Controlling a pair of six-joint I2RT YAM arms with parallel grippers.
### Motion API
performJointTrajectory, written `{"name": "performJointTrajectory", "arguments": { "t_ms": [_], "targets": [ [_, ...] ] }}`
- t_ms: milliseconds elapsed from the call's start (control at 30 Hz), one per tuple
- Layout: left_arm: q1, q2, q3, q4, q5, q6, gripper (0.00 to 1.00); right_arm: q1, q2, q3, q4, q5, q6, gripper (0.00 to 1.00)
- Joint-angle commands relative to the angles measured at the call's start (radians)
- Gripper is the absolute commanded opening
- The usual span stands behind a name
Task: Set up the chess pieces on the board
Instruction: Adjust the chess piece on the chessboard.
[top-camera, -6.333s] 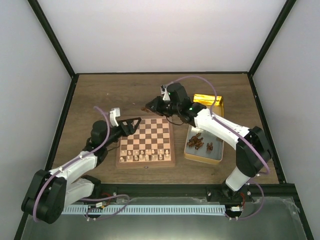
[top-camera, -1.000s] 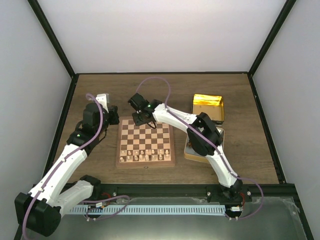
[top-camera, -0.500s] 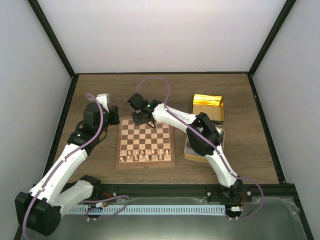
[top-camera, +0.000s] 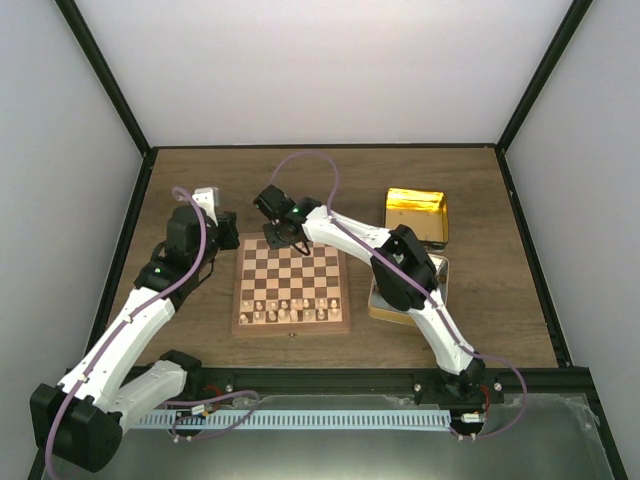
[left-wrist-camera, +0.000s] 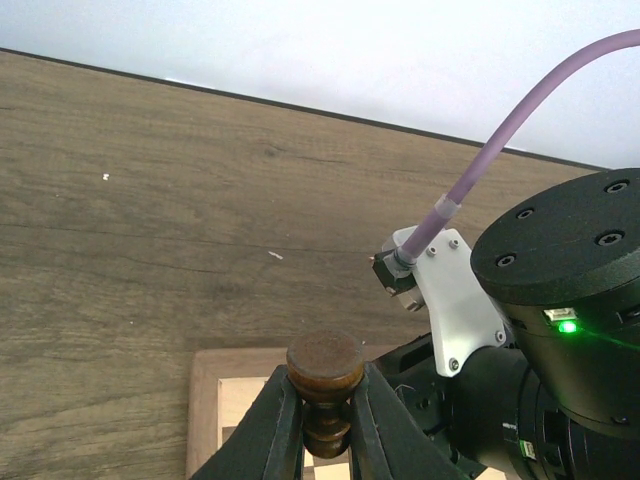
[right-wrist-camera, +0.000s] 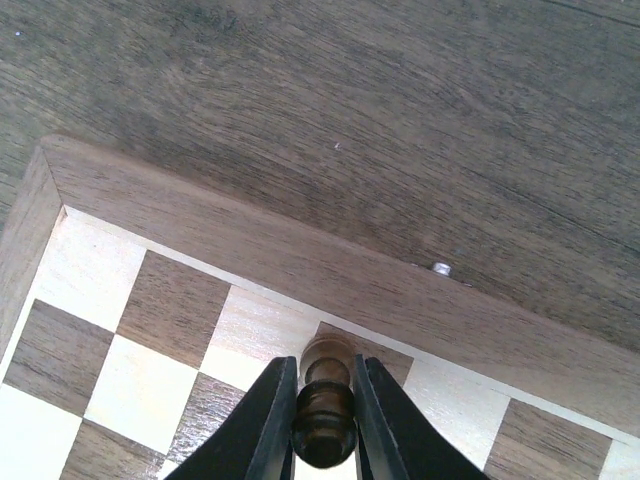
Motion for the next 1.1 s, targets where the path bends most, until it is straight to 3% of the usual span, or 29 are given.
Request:
{"name": "performJointTrajectory", "arguments": {
  "t_ms": [0, 1067],
  "targets": [
    [0.005, 0.005, -0.011, 0.02, 0.01, -0.004, 0.04, 0.006, -0.005, 0.022, -0.056, 0.011, -0.001, 0.17],
    [0.005, 0.014, -0.027, 0.037, 0.034, -0.028, 0.05, 0.011, -0.055, -0.011, -0.059, 0.013, 0.006, 0.18]
  ]
}}
